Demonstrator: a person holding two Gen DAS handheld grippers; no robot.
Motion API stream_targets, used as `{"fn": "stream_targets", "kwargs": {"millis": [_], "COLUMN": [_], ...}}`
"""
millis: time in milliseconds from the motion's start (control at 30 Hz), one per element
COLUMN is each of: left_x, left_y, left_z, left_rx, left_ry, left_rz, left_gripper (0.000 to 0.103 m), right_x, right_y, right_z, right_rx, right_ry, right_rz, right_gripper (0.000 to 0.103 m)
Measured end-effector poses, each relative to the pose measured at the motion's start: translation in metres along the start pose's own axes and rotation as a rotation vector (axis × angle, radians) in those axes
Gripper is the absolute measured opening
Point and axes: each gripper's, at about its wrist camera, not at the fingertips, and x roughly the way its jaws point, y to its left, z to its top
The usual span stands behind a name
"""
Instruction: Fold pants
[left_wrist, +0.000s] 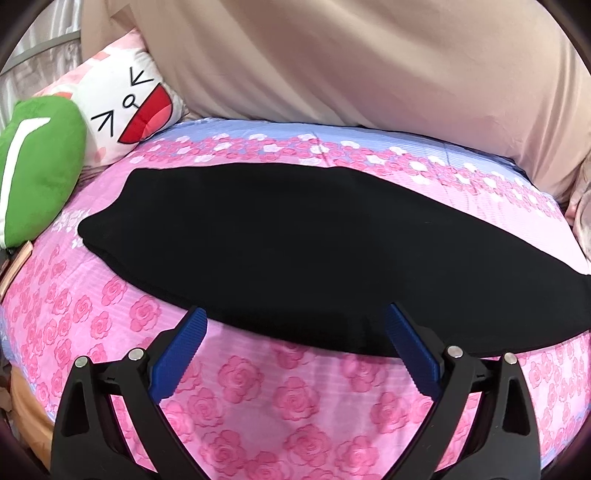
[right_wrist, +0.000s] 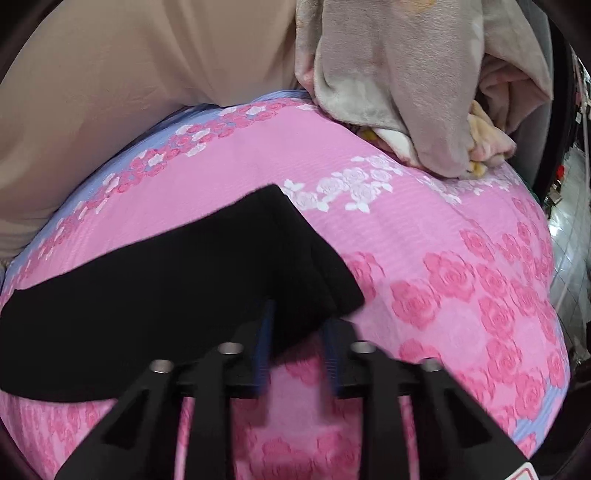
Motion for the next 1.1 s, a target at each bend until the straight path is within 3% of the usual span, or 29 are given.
{"fn": "stream_targets", "kwargs": {"millis": [67, 133, 200, 300, 333, 400, 467, 533, 667, 767, 800, 833, 967, 1100], "left_x": [-0.003, -0.007, -0.01, -0.007, -0.005, -0.004, -0.005, -0.004, -0.003, -0.003, -0.002, -0.001, 0.002, 0.007], "left_y": [-0.008, -0.016, -0.023, -0.03, -0.032, -0.035, -0.037, -0.038, -0.036, -0.031, -0.026, -0.022, -0.001, 0.022], "left_z": [0.0, 0.001, 0.002, 0.002, 0.003, 0.005, 0.007, 0.009, 0.008, 0.006, 0.005, 0.004, 0.002, 0.001], "left_rx": [0.014, 0.031, 0.049, 0.059, 0.064, 0.075, 0.08, 0.077, 0.066, 0.059, 0.053, 0.047, 0.005, -0.036], "left_ry": [-0.006, -0.012, -0.02, -0.018, -0.012, -0.006, -0.014, -0.018, -0.014, -0.012, -0.008, -0.005, 0.001, 0.005], "left_rz": [-0.002, 0.002, 0.004, 0.006, 0.01, 0.021, 0.018, 0.015, 0.006, 0.005, 0.004, 0.005, -0.002, -0.015], "left_gripper": [0.095, 0.095, 0.095, 0.095, 0.095, 0.095, 0.095, 0.095, 0.095, 0.095, 0.095, 0.095, 0.095, 0.095], "right_x": [0.001, -0.025, -0.035, 0.018, 0.014, 0.001, -0.013, -0.016, 0.006, 0.012, 0.014, 0.016, -0.009, -0.056], "right_y": [0.003, 0.007, 0.003, -0.02, -0.023, -0.029, -0.033, -0.036, -0.04, -0.034, -0.029, -0.027, 0.013, 0.101], "right_z": [0.014, 0.031, 0.039, 0.021, 0.018, 0.017, 0.018, 0.018, 0.014, 0.014, 0.015, 0.015, 0.025, 0.04], "right_rx": [0.001, -0.024, -0.037, -0.006, 0.006, 0.061, 0.097, 0.107, 0.144, 0.139, 0.142, 0.15, 0.146, 0.017], "right_ry": [-0.02, -0.111, -0.141, 0.049, 0.003, -0.006, -0.048, -0.065, 0.014, 0.019, 0.029, 0.042, -0.019, -0.094], "right_rz": [0.021, 0.036, 0.047, 0.033, 0.052, 0.09, 0.058, 0.034, 0.06, 0.085, 0.102, 0.125, 0.206, 0.358], "right_gripper": [0.005, 0.005, 0.005, 0.006, 0.007, 0.018, 0.039, 0.046, 0.051, 0.046, 0.029, 0.021, 0.019, 0.019]}}
